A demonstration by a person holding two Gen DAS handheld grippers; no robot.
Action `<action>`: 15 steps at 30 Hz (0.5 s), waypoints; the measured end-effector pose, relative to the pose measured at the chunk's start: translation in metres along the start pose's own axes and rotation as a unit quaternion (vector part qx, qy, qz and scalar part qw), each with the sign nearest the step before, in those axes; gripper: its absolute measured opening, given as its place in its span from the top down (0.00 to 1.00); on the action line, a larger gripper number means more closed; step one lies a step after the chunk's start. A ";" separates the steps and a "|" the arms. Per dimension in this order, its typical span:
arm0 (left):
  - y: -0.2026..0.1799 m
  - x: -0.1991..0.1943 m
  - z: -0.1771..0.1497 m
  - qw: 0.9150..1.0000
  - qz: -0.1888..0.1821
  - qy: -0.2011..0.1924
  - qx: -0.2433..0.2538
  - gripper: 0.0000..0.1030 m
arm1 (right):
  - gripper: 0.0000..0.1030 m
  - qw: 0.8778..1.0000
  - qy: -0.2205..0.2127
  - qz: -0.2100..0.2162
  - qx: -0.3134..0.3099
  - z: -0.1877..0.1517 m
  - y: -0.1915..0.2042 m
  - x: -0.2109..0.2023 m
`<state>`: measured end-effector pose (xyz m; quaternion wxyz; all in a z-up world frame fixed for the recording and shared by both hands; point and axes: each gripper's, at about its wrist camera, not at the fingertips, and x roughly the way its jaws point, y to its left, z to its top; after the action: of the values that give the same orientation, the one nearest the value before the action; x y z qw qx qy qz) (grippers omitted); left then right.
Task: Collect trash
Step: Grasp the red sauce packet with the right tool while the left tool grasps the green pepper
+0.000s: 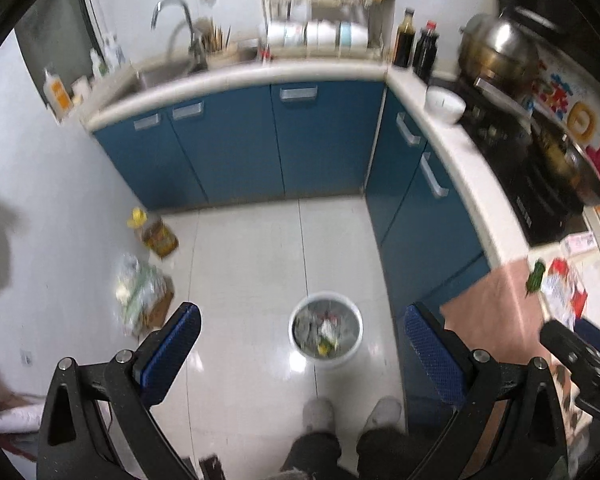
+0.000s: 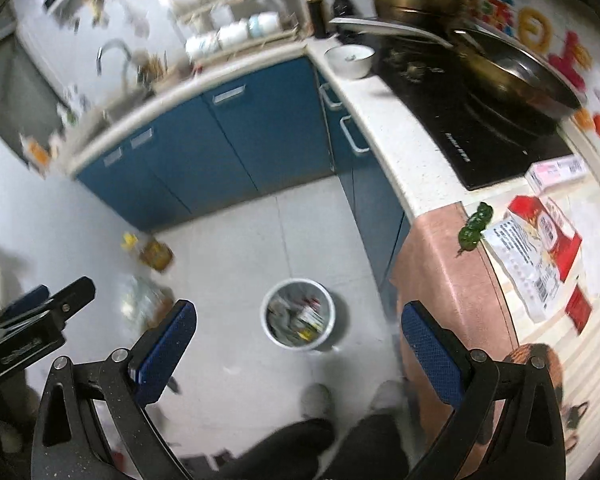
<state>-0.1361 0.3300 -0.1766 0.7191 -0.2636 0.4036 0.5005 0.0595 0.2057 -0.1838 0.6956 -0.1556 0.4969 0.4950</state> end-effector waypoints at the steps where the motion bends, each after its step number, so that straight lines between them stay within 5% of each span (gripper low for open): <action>1: -0.007 -0.003 0.007 1.000 0.000 -0.013 0.003 0.00 | 0.00 1.000 -0.008 0.004 0.011 0.001 -0.008 -0.005; 6: -0.078 -0.010 0.044 0.998 -0.020 -0.038 0.050 0.00 | 0.00 0.997 -0.037 -0.014 0.072 0.011 -0.078 -0.034; 10: -0.160 0.000 0.053 0.994 -0.024 -0.028 0.107 0.00 | 0.00 0.987 -0.039 -0.075 0.138 0.004 -0.157 -0.044; 15: -0.274 0.054 0.038 0.978 -0.029 0.031 0.203 0.00 | 0.00 0.953 0.011 -0.161 0.257 -0.021 -0.298 -0.017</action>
<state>0.1411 0.2887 -0.2089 0.7588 -0.1391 0.5110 0.3790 0.2991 0.0449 -0.2612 0.7770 -0.0551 0.5834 0.2299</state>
